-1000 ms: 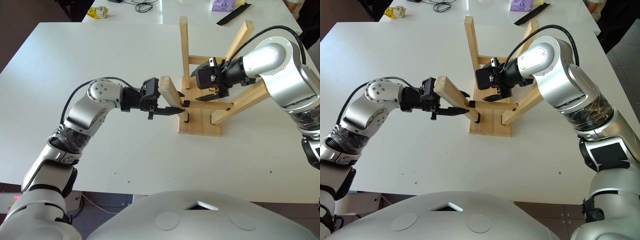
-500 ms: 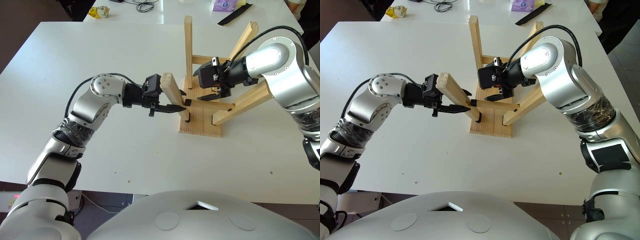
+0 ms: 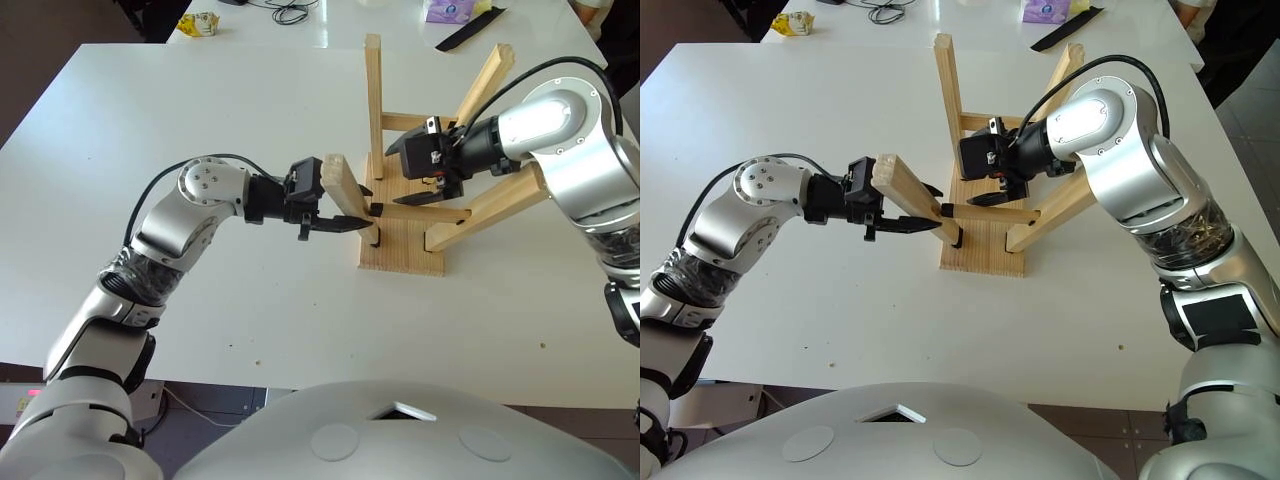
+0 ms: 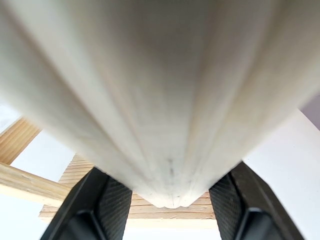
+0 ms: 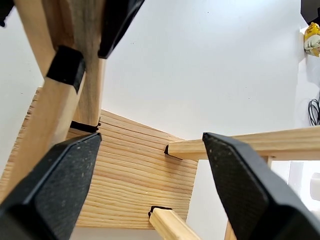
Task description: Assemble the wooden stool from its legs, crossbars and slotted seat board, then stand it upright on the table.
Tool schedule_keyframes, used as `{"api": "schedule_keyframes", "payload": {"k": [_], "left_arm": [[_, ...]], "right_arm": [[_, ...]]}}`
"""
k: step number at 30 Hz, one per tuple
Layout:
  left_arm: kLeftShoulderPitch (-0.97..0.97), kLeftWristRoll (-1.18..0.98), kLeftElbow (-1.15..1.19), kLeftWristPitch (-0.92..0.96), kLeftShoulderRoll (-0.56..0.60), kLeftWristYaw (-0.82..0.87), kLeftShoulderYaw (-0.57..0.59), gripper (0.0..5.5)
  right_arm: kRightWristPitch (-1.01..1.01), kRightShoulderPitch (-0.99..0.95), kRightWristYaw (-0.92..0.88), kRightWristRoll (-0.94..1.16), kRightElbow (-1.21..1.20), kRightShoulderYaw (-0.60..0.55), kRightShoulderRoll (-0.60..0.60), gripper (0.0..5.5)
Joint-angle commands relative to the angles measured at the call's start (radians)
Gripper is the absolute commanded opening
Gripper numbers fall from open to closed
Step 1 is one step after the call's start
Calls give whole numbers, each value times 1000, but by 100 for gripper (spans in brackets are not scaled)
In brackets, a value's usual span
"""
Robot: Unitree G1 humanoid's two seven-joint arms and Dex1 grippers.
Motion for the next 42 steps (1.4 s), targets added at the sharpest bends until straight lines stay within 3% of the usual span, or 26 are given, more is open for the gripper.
{"api": "schedule_keyframes", "payload": {"k": [1, 11, 31, 42], "left_arm": [[128, 141, -32, 246, 93, 31, -99, 206], [203, -11, -159, 419, 135, 80, -19, 206], [279, 82, -217, 325, 147, 92, -70, 206], [299, 112, -217, 295, 151, 99, -74, 206]], "right_arm": [[-26, 79, 117, 135, -100, 30, 21, 376], [-141, 112, 119, 191, -52, -39, 40, 376], [-185, 121, 95, 163, -23, -28, 39, 376], [-121, 47, 82, 207, 8, -92, 59, 376]]}}
